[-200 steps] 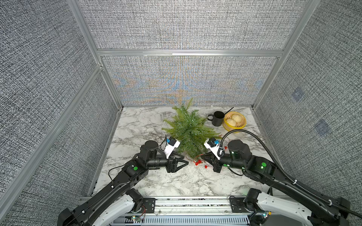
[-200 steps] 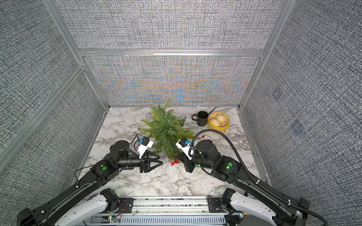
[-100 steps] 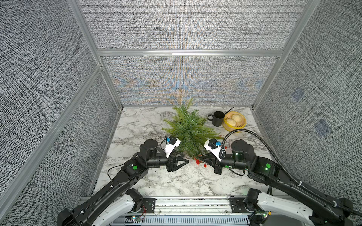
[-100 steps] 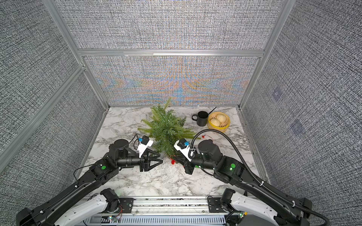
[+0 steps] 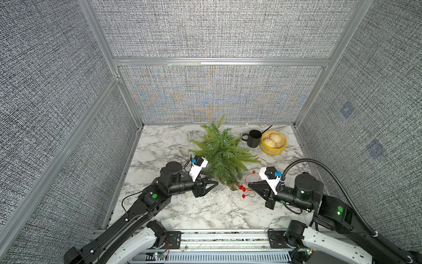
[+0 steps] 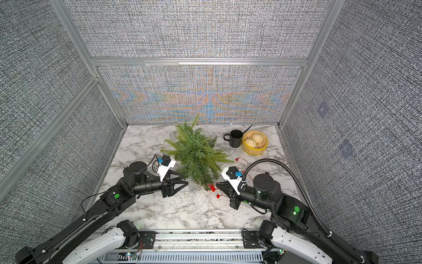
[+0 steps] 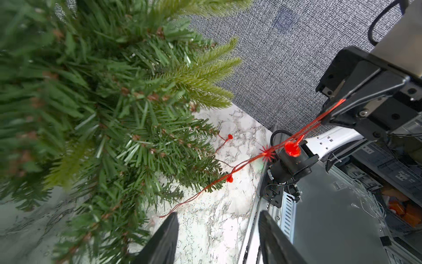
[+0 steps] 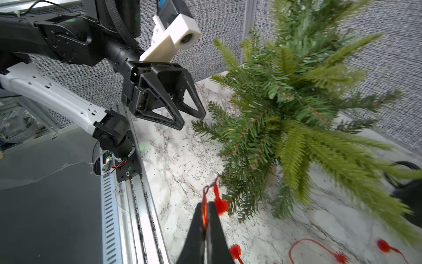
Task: Remove string lights from the small christmas tree
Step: Remove the light string from the Christmas tree.
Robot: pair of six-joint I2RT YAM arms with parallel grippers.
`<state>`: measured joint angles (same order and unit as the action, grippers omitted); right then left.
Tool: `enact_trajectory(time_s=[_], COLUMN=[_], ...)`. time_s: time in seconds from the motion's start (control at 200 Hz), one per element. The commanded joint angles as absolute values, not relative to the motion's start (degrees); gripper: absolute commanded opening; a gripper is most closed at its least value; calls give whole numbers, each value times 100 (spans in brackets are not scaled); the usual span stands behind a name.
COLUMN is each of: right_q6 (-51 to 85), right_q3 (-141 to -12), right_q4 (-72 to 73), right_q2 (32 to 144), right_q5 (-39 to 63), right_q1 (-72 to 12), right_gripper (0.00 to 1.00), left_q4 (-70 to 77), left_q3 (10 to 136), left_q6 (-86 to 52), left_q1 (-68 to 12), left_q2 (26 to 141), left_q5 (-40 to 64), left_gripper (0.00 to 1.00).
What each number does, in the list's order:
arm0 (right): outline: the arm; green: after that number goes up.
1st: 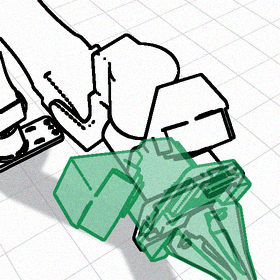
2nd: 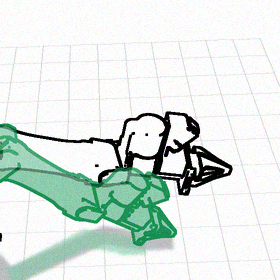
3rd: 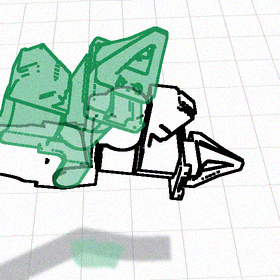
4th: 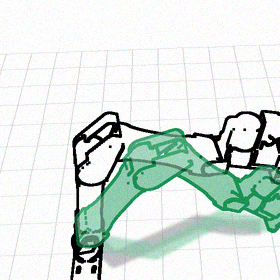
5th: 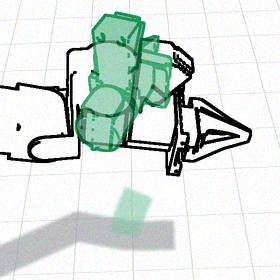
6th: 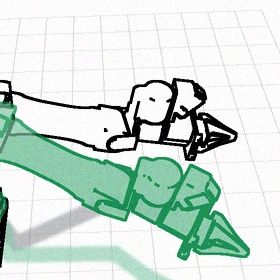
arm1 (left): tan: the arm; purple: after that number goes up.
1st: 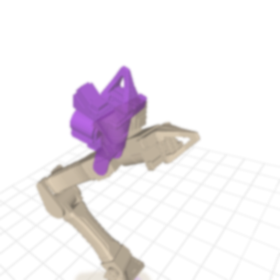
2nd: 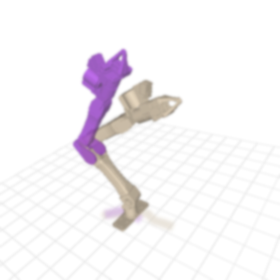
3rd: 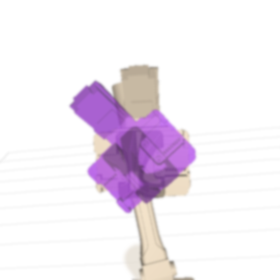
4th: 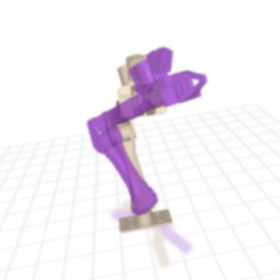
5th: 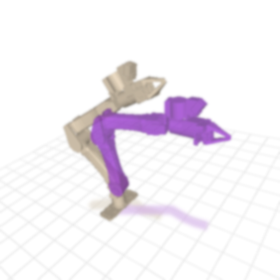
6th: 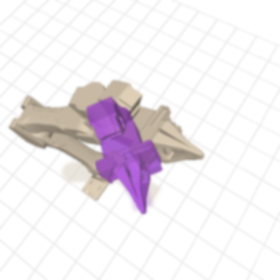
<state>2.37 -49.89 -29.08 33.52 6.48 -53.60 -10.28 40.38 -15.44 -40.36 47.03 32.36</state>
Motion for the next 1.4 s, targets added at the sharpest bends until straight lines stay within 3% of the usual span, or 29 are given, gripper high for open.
enact_trajectory(time_s=[0.0,0.18,0.355,0.74,1.106,1.396], right_q6=[319,328,232,-444,-582,-423], right_q3=[-5066,-5476,-5552,-6218,-6728,-6634], right_q4=[-3289,-4035,-3807,-2966,-2419,-2310], right_q2=[3227,3027,3003,4546,5561,5430], right_q5=[-196,-791,-333,262,1505,2055], right_q1=[-5357,-5359,-5357,-5357,-5370,-5405], right_gripper=[0,0,0,0,0,0], left_q4=[-980,-1043,-1070,-1215,-1542,-1661], left_q3=[4086,4104,4144,4003,4126,4140], left_q6=[-1523,-1485,-1432,-1560,-1566,-1587], left_q1=[-4034,-4035,-4032,-4034,-4034,-4034], left_q2=[4710,4702,4750,4459,4615,4465], left_q5=[3151,3125,3072,2604,2221,1945], left_gripper=[57,57,57,57,58,58])
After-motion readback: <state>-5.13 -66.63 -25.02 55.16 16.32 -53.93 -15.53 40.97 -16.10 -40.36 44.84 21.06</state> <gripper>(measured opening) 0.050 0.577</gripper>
